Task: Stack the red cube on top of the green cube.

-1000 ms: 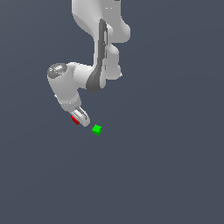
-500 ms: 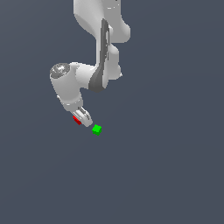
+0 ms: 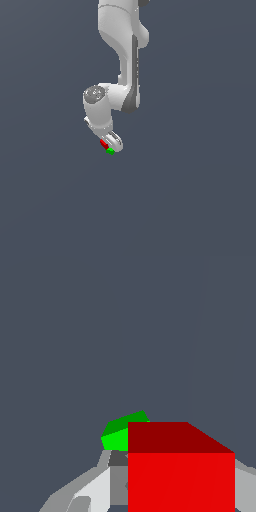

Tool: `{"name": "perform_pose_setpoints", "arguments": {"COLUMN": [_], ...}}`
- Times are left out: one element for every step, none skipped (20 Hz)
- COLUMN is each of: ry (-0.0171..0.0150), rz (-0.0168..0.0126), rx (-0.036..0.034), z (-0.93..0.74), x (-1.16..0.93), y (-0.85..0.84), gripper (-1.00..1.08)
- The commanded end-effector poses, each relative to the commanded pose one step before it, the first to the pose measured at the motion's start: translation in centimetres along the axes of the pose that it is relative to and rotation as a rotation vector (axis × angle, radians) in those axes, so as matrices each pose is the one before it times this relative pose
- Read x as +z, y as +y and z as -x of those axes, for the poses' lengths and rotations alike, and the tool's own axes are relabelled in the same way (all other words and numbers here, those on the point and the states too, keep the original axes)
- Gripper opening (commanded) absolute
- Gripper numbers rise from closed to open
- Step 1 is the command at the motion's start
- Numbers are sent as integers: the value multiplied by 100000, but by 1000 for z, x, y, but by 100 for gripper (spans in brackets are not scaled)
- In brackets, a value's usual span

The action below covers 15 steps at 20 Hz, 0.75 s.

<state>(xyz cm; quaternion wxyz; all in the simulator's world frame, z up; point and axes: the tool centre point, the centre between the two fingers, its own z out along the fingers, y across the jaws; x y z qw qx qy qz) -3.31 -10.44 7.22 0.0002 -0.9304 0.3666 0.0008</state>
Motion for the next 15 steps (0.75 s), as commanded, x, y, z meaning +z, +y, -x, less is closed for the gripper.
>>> {"name": "perform_pose_setpoints", "arguments": {"ry": [141, 0, 0, 6, 0, 0, 0, 0, 0, 0, 0, 0, 0, 0, 0], "rz": [-79, 0, 0, 35, 0, 0, 0, 0, 0, 0, 0, 0, 0, 0, 0], "rx": [191, 0, 0, -34, 0, 0, 0, 0, 0, 0, 0, 0, 0, 0, 0], "z": [568, 117, 63, 34, 3, 0, 0, 0, 0, 0, 0, 0, 0, 0, 0], "x": [667, 161, 108, 67, 17, 0, 0, 0, 0, 0, 0, 0, 0, 0, 0], "y": [-1041, -253, -178, -120, -31, 0, 0, 0, 0, 0, 0, 0, 0, 0, 0], "gripper": [-100, -100, -100, -100, -100, 100, 100, 100, 100, 100, 100, 100, 100, 100, 100]}}
